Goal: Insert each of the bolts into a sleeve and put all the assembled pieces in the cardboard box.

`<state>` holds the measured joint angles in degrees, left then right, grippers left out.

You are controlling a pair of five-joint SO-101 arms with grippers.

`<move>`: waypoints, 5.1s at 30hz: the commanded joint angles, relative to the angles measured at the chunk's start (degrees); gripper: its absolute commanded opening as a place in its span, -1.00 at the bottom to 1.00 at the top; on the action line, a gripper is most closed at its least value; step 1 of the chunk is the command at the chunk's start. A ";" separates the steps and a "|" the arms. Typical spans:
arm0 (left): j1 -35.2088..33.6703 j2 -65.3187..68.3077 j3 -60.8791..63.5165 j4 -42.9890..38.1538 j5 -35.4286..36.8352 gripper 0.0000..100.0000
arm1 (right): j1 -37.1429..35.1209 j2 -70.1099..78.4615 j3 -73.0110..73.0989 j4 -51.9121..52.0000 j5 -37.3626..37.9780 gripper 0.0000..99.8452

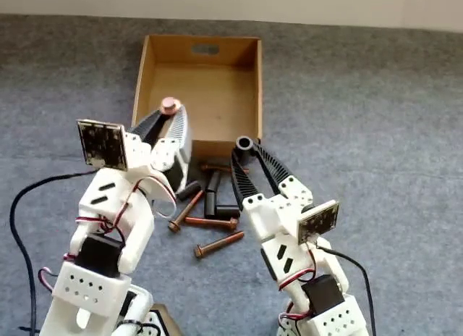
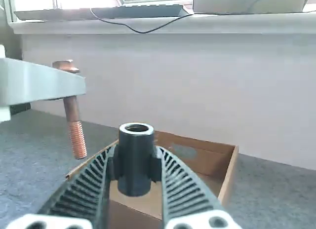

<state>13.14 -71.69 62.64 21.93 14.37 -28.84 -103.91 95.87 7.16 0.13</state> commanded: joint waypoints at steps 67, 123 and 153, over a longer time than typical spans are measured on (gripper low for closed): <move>15.96 12.70 -7.60 -20.31 1.85 -0.98 | -0.48 -0.31 7.08 2.51 -0.18 -0.99; 22.81 2.86 -16.31 6.59 -11.34 -0.98 | -0.48 -0.22 7.08 2.51 -0.18 -0.99; 14.64 2.86 -12.44 -0.26 -11.08 -0.98 | -0.48 -0.22 7.08 2.51 -0.18 -0.99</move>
<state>28.09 -67.21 50.95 23.16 3.47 -28.92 -103.82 95.96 9.63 0.13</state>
